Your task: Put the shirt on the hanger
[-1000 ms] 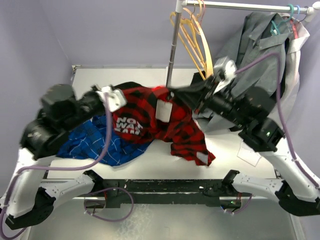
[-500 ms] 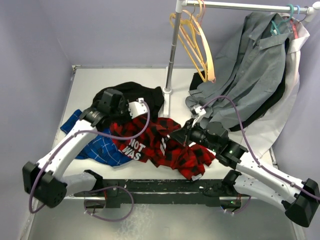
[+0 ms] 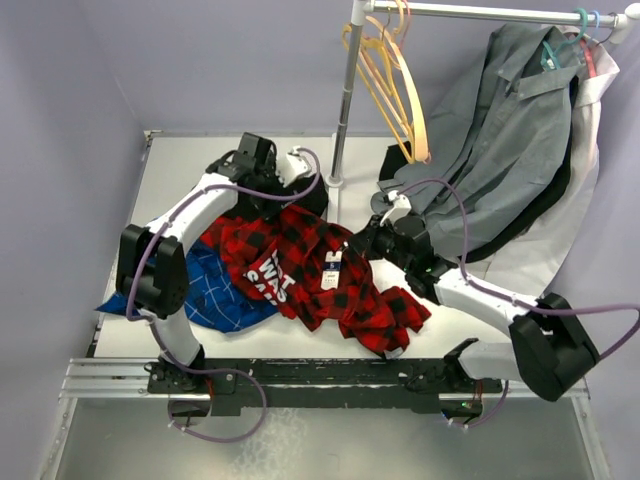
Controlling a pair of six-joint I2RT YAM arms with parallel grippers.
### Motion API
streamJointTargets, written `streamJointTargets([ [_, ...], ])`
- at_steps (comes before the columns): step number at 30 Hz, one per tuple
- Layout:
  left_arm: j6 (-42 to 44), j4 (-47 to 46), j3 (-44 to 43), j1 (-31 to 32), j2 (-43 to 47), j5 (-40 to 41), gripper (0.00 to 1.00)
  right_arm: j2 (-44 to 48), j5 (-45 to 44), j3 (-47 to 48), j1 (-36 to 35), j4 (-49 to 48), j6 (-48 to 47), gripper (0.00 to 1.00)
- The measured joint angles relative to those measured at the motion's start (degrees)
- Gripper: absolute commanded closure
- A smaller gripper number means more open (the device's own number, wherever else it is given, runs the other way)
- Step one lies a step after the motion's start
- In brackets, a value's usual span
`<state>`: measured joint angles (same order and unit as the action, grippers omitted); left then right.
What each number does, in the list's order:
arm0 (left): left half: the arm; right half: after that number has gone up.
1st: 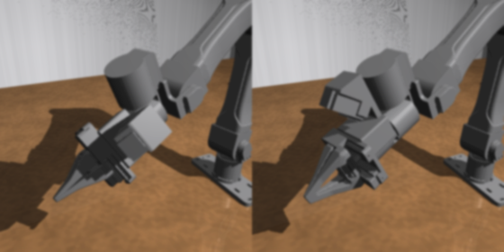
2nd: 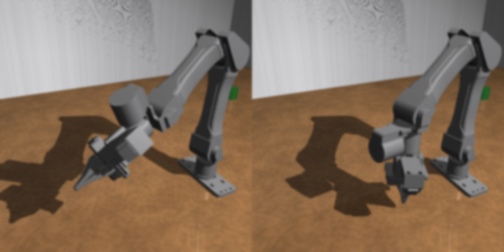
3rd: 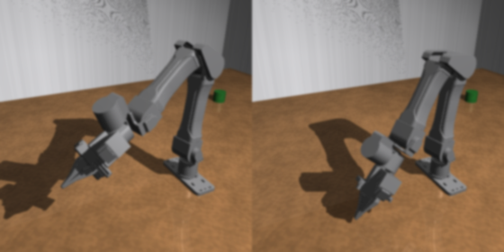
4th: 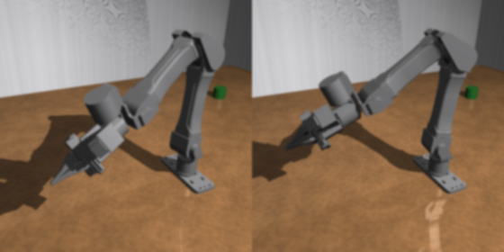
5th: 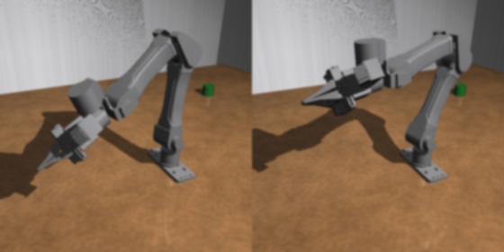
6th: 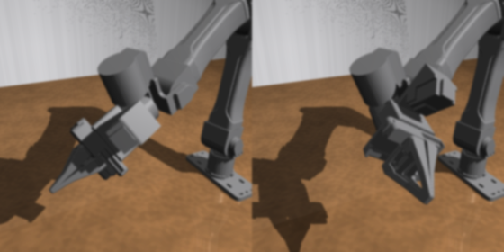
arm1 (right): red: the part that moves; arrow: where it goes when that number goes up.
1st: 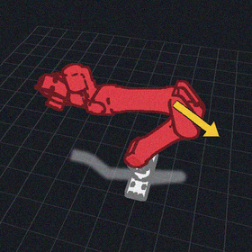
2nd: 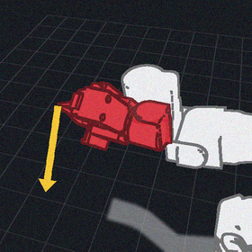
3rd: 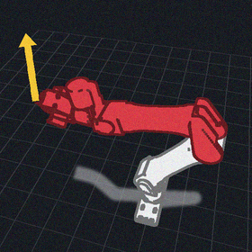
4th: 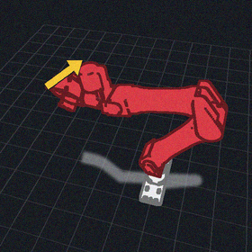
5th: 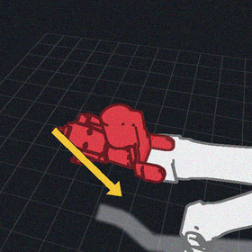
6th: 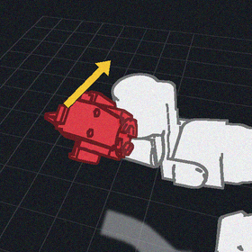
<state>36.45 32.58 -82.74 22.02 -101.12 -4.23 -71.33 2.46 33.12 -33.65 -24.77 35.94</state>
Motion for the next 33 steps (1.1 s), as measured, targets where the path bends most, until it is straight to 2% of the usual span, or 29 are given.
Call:
streamJointTargets([
  [2,-2.21,3.45,-4.11,-0.50,-1.09,-0.55,0.00,-1.77,0.04,-0.13,0.66,-1.51,-0.81,0.35],
  [3,-3.26,5.35,-6.16,-0.59,-0.90,-1.31,0.00,-2.19,-0.02,-0.15,0.83,-1.77,-1.42,0.11],
  [4,-4.28,6.80,-7.78,-0.52,-0.22,-2.32,0.00,-2.10,-0.22,-0.15,0.90,-1.79,-2.36,0.01],
  [6,-5.77,8.61,-9.44,0.28,2.64,-3.78,0.00,-0.42,-1.03,-0.20,0.68,-1.55,-5.09,0.00],
  [9,-7.52,12.46,-10.78,1.97,10.05,-5.79,0.00,8.17,-3.65,-1.31,-2.01,-0.50,-10.14,0.00],
  [13,-9.29,15.87,-13.64,2.82,18.69,-8.13,0.00,26.10,-6.93,-4.46,-13.55,1.11,-15.04,0.00],
  [16,-9.75,15.58,-13.29,2.80,21.46,-5.09,0.00,35.08,-8.46,-3.54,-20.28,4.83,-16.41,0.00],
  [19,-9.88,14.80,-11.56,2.78,20.35,-2.01,0.00,39.76,-10.99,2.01,-21.55,11.50,-17.59,0.00],
  [23,-11.56,17.16,-11.47,3.78,15.43,-3.08,0.01,37.31,-16.81,21.35,-21.55,23.41,-22.99,0.00],
  [24,-12.17,17.66,-11.50,4.92,14.82,-3.23,0.01,33.94,-19.67,31.10,-21.57,28.02,-25.14,0.00],
  [27,-14.43,18.60,-11.87,10.47,14.36,-3.39,0.00,21.14,-27.47,59.25,-21.57,32.68,-32.02,0.01],
  [29,-15.43,18.62,-12.52,14.32,14.01,-4.15,0.00,14.62,-30.82,72.57,-21.00,34.84,-36.41,0.03],
  [30,-15.98,18.43,-12.61,15.89,13.77,-4.72,0.00,11.04,-32.02,79.52,-19.78,36.81,-38.53,0.04],
  [31,-16.31,18.36,-12.61,16.74,13.57,-4.98,0.00,4.66,-31.28,91.19,-17.64,40.94,-40.63,0.06],
  [32,-16.52,18.36,-12.61,17.27,13.25,-5.14,0.00,3.43,-31.12,93.02,-13.81,41.22,-40.85,0.06],
  [33,-16.85,18.32,-12.61,17.38,12.90,-5.18,0.00,-0.09,-29.53,98.86,-9.62,43.85,-40.70,0.08],
])
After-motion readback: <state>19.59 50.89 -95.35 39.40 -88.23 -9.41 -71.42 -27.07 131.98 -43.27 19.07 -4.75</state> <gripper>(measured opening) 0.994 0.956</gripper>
